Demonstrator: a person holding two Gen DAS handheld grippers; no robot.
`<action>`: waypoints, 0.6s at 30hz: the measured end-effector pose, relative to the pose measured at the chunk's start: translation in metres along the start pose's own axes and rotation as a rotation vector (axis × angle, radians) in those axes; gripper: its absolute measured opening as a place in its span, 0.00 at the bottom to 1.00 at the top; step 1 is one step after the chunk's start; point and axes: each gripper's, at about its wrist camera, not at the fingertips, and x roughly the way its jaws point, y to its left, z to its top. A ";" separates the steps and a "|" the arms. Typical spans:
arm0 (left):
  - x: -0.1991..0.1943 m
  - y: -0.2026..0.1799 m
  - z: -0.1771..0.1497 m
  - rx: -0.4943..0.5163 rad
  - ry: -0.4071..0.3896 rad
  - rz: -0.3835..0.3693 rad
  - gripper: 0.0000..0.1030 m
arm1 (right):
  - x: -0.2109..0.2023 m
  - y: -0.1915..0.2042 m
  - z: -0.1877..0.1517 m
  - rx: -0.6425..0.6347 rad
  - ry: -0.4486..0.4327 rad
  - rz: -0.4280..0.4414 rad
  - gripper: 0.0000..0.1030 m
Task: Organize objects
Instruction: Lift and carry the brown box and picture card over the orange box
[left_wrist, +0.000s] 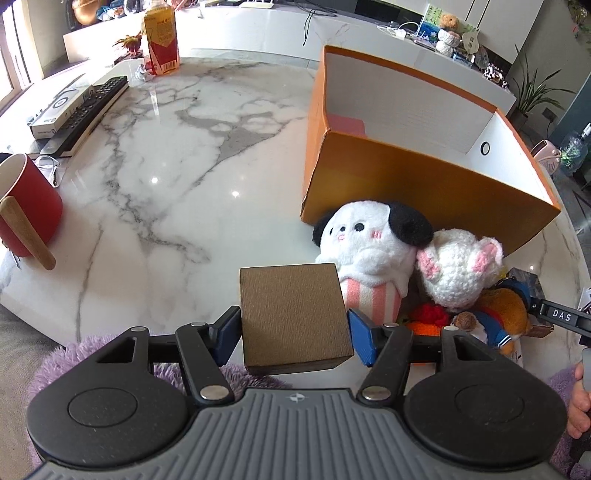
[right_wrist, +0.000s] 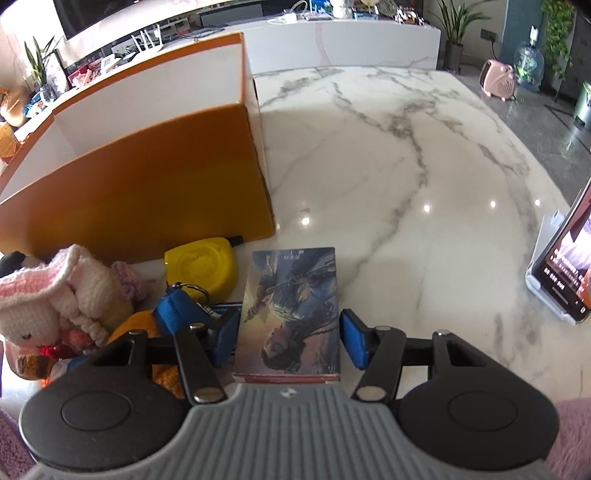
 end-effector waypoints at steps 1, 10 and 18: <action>-0.004 -0.001 0.001 0.004 -0.012 -0.007 0.69 | -0.003 0.001 0.000 -0.007 -0.008 -0.001 0.59; -0.032 -0.018 0.025 0.067 -0.098 -0.073 0.69 | -0.034 0.006 0.008 -0.027 -0.066 0.049 0.59; -0.046 -0.040 0.057 0.144 -0.157 -0.153 0.69 | -0.070 0.022 0.040 -0.047 -0.135 0.166 0.59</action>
